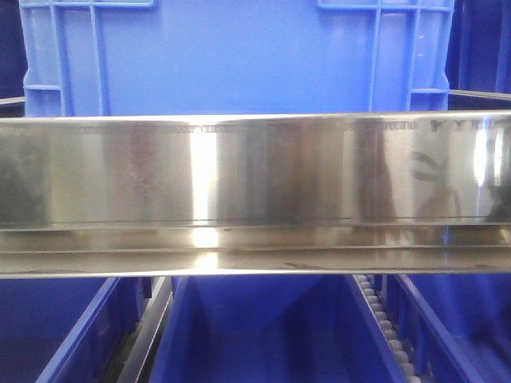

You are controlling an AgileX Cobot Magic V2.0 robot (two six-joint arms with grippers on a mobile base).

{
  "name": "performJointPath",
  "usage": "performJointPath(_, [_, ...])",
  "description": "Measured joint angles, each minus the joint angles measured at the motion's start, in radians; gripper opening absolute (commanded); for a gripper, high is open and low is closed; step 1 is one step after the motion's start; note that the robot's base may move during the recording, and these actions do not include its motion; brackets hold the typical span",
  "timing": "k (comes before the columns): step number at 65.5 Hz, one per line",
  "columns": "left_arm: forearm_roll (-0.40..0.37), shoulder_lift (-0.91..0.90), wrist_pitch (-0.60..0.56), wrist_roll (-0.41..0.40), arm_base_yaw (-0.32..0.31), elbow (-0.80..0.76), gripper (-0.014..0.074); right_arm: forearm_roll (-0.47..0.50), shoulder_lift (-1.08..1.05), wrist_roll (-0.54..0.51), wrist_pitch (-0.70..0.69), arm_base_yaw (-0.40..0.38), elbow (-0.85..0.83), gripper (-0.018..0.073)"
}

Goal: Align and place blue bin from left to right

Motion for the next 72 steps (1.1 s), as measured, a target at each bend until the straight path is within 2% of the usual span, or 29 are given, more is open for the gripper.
performJointPath(63, [0.000, 0.000, 0.000, 0.000, 0.000, 0.000, -0.0111, 0.000, 0.000, 0.000, -0.006, 0.000, 0.000, -0.0078])
performJointPath(72, [-0.008, 0.000, -0.034, 0.000, 0.000, 0.000, -0.0111, 0.000, 0.000, 0.000, -0.027, 0.000, 0.000, -0.0078])
